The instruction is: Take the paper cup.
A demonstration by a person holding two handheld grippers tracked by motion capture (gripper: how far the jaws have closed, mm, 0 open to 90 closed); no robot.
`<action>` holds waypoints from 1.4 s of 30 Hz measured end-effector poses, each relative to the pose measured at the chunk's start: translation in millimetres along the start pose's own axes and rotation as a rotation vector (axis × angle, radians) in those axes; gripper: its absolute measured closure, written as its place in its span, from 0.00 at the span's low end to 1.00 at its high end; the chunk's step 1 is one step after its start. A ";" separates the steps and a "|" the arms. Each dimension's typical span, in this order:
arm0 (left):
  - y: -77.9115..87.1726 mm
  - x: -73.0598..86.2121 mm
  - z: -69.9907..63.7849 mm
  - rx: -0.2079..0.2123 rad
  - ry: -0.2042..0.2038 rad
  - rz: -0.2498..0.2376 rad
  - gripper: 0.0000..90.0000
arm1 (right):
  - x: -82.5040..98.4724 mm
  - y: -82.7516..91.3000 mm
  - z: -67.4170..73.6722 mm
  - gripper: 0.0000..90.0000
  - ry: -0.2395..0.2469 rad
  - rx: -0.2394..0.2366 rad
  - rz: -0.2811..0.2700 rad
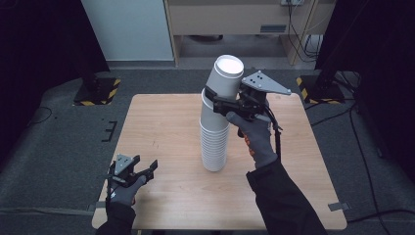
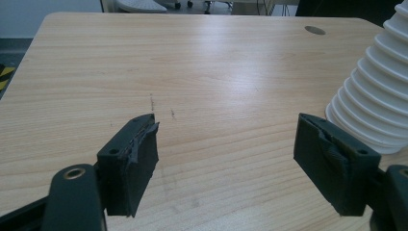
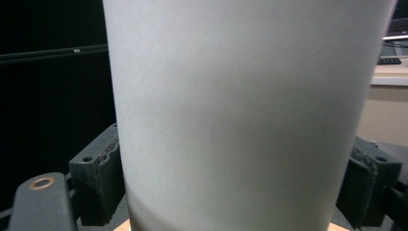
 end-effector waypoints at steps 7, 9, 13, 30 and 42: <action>0.6 -1.3 -0.3 0.002 0.007 -0.011 0.24 | -6.5 7.4 -0.4 0.16 -0.008 -0.002 -0.027; 0.5 -1.1 -0.5 0.002 0.004 -0.010 0.24 | -8.3 10.6 -0.7 0.16 -0.008 -0.001 -0.034; 0.4 -1.4 -1.7 0.007 0.002 -0.014 0.24 | -10.8 19.9 -2.5 0.16 -0.022 -0.002 -0.050; 1.6 -3.2 -4.4 0.025 -0.017 -0.038 0.32 | -0.2 68.5 -19.0 0.16 -0.028 0.060 -0.050; 0.3 -2.1 -5.9 0.025 -0.036 -0.037 0.31 | 29.7 94.7 -33.1 0.16 -0.081 0.088 -0.029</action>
Point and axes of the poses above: each handheld gripper's, and its own axes: y roughly backward along the jaws, x roughly out of its underside, z roughly to its left, the point moved 1 cm from there along -y, roughly forward along the jaws, and after that the axes turned 12 degrees about -x, right-handed, at the moved point
